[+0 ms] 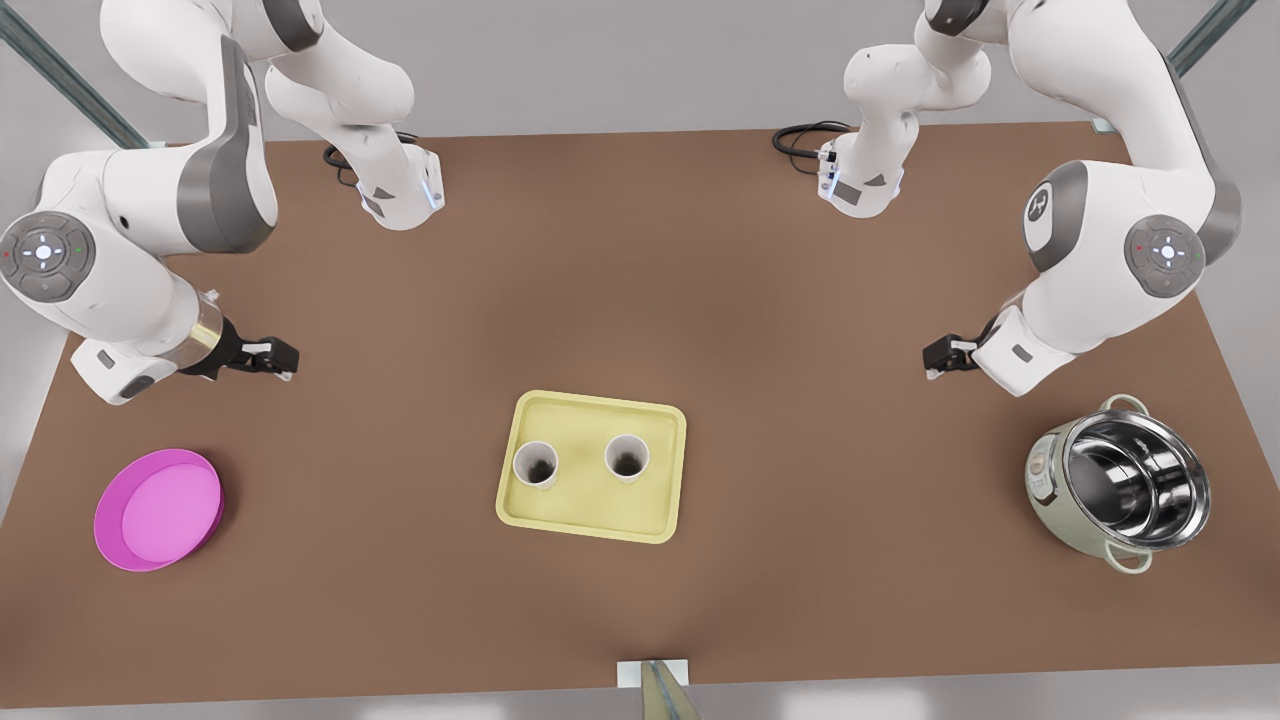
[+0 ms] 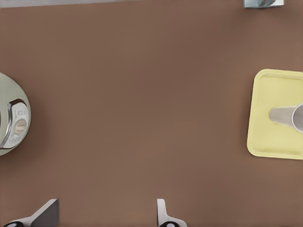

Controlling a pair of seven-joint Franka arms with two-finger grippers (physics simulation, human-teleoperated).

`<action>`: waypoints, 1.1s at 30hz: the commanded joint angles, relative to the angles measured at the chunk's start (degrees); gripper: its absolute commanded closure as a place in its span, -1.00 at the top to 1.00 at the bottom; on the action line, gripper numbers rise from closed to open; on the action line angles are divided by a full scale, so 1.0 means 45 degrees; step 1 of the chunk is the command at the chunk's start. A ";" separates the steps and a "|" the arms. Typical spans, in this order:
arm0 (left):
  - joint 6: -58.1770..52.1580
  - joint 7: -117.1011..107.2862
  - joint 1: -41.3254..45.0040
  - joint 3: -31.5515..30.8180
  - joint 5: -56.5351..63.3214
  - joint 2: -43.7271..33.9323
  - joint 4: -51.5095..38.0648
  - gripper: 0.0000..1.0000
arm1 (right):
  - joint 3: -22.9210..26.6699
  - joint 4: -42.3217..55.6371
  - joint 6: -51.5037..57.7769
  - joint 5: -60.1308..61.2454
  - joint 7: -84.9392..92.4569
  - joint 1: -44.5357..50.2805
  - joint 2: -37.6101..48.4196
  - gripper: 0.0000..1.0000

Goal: Use the left arm to pick up the white IKEA cup from the tray and place it on the middle-left position; use the right arm to pick up the white IKEA cup from the tray and place it on the middle-right position

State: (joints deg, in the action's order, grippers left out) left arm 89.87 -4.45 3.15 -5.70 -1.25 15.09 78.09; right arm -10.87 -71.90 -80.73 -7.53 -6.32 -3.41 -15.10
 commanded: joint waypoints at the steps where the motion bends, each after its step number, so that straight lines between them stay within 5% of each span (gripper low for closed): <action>1: 0.0087 -0.0281 0.0004 -0.0004 0.0024 -0.0013 -0.0009 1.00 | 0.0014 0.0001 -0.0068 -0.0007 -0.0235 -0.0003 0.0016 1.00; 7: 0.0517 -0.1532 0.1469 -0.0004 -0.0054 0.0827 -0.0087 1.00 | -0.0064 -0.0097 -0.0146 0.0090 -0.0761 0.1304 -0.0608 1.00; 9: 0.1298 -0.1727 0.2035 -0.0004 -0.0152 0.1140 -0.0302 1.00 | -0.0084 -0.0331 -0.1844 0.1887 -0.1932 0.2163 -0.1195 1.00; 12: 0.2119 -0.3795 0.3031 -0.0140 -0.0171 0.1452 -0.0419 1.00 | -0.0064 -0.0273 -0.4343 0.1185 -0.5605 0.4606 -0.3675 1.00; 17: 0.1962 -0.4694 0.4359 -0.0121 -0.0054 0.1452 -0.0282 1.00 | 0.0170 -0.0233 -0.8466 0.1146 -0.6290 0.4665 -0.6312 1.00; 23: 0.4970 -0.8055 0.5824 -0.0219 -0.0152 0.3286 -0.0690 1.00 | 0.0229 -0.0273 -0.9130 0.0130 -0.6290 0.4645 -0.6586 1.00; 26: 0.5009 -1.0672 0.6956 -0.0160 0.0356 0.5944 -0.3993 1.00 | 0.0151 -0.0974 -0.9111 0.0189 -0.6173 0.4704 -0.6547 1.00; 33: 0.6435 -1.1082 0.7484 -0.0004 0.1000 0.6706 -0.3564 1.00 | 0.0053 -0.3203 -0.9209 0.0189 -0.5626 0.4606 -0.5472 1.00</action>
State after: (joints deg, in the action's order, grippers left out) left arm 114.49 -33.13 36.46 -5.61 2.17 45.18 61.69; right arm -10.57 -86.04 -120.69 -6.65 -26.56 17.21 -39.50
